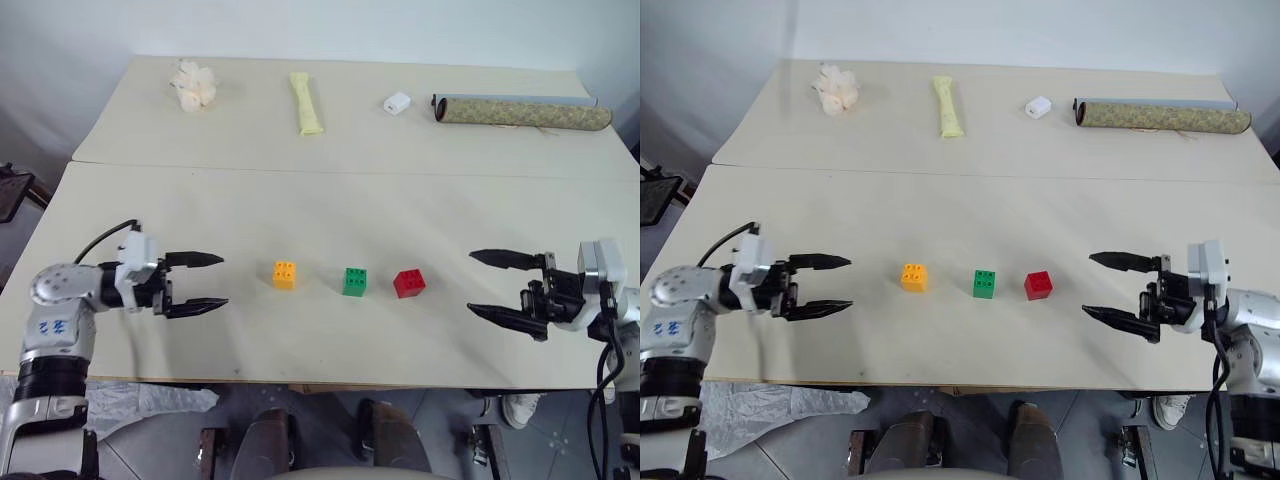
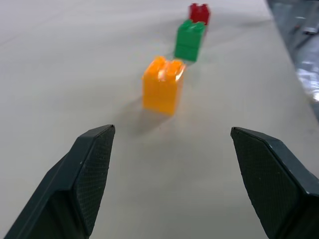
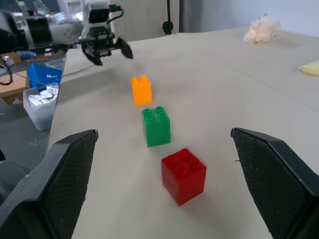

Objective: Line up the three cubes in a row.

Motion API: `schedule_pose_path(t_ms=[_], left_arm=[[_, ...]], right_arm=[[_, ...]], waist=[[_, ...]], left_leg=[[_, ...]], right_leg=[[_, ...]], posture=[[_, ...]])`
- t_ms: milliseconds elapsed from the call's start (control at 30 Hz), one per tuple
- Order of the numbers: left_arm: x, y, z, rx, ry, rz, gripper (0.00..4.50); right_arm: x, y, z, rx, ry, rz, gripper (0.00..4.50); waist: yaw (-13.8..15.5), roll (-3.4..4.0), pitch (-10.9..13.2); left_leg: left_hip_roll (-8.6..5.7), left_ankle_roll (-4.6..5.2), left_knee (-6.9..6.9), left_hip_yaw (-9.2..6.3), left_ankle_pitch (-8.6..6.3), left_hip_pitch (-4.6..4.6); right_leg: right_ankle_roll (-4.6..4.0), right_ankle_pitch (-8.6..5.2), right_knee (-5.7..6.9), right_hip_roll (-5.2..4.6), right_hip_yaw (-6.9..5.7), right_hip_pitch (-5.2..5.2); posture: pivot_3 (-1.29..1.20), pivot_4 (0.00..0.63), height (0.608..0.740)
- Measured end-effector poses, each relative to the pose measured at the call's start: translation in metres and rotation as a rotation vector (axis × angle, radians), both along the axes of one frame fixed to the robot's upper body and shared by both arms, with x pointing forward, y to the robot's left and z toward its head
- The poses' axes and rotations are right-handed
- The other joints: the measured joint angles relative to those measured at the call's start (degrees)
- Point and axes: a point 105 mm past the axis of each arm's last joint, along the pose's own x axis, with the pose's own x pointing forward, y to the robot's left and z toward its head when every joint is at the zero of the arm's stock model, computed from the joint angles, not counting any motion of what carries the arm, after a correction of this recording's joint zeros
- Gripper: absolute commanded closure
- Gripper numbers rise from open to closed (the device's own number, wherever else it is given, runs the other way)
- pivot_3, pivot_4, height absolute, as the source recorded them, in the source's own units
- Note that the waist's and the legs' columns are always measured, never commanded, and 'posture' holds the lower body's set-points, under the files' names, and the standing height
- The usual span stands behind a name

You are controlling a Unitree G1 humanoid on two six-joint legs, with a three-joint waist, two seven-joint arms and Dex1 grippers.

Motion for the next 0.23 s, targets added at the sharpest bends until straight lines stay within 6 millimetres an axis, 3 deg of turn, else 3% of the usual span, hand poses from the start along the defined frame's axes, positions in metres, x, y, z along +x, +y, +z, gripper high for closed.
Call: schedule_pose_path(t_ms=[233], left_arm=[[-0.004, 0.014, 0.014, -0.004, -0.116, 0.084, 0.54]], right_arm=[[0.002, -0.005, 0.003, 0.011, 0.009, -0.006, 0.0]], waist=[[0.47, 0.0, 0.0]], left_leg=[[-0.02, 0.0, 0.0, 0.04, -0.03, 0.01]], right_leg=[[0.0, 0.0, 0.0, -0.01, 0.01, 0.01]], posture=[[0.0, 0.15, 0.74]])
